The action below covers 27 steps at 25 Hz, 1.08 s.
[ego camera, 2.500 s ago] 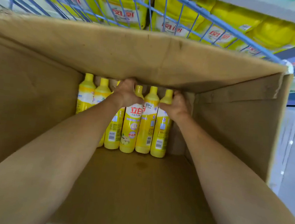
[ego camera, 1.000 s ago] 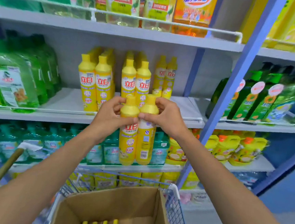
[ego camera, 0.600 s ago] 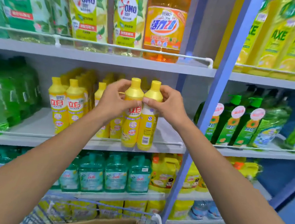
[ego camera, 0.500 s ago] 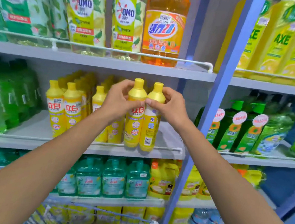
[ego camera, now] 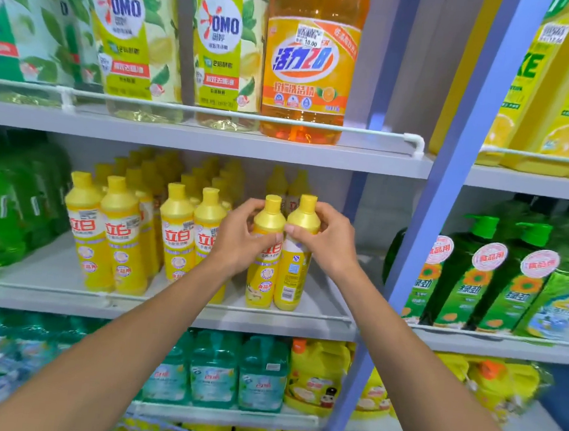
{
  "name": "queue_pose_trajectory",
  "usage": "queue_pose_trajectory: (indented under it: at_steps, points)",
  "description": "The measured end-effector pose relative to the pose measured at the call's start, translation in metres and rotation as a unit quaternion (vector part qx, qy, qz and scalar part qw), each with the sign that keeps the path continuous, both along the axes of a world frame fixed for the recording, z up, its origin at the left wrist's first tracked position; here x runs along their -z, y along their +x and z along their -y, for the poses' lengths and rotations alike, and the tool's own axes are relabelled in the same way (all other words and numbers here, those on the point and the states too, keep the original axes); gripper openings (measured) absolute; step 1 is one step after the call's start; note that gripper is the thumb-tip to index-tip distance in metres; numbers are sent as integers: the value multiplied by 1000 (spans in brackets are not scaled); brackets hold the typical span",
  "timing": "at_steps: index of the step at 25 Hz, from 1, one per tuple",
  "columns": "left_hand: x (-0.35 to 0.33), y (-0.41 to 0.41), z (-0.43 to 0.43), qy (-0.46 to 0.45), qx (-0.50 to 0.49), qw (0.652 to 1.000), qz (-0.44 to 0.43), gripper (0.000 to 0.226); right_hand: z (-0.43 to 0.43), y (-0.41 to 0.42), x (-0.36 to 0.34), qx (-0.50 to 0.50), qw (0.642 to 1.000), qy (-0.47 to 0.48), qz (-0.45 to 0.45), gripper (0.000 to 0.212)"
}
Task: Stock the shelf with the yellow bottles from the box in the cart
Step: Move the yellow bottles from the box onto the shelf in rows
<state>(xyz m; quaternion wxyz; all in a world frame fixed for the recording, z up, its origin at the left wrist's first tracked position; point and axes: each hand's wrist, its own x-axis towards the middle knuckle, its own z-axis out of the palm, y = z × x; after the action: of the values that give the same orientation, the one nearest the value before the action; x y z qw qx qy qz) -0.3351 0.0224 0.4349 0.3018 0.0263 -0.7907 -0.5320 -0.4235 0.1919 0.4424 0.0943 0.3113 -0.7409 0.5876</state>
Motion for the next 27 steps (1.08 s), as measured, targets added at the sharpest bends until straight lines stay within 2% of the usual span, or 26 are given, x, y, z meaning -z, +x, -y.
queue_pose_trajectory:
  at_steps: [4, 7, 10, 12, 16, 18, 20, 22, 24, 27]
  points:
    - [18, -3, 7, 40, 15, 999, -4, 60, 7, 7, 20, -31, 997, -47, 53, 66]
    - [46, 0, 8, 63, 29, 997, 35, 58, 12, 12, 37, 52, 998, -31, 7, 72]
    - [73, 2, 5, 70, 31, 995, 59, 58, 16, 15, 45, 83, 996, -31, 26, 65]
    - [82, 4, 3, 82, 39, 994, 58, 59, 14, 14, 47, 67, 996, -45, 48, 60]
    - [85, 1, 6, 84, 56, 994, 52, 60, 0, 6, 45, -50, 994, -42, 85, 43]
    - [86, 1, 7, 78, 56, 994, 50, 59, -5, 5, 46, -94, 991, -32, 84, 43]
    - [89, 0, 8, 75, 54, 995, 44, 59, 0, 10, 49, -79, 990, -63, 101, 49]
    - [91, 0, 8, 71, 53, 995, 38, 59, 7, 13, 57, -7, 991, -88, 103, 56]
    - [91, -1, 7, 73, 51, 995, 38, 60, 9, 13, 60, 19, 991, -81, 102, 52]
    - [89, -1, 4, 75, 40, 996, 42, 60, -1, 1, 55, -56, 991, -35, 114, 46]
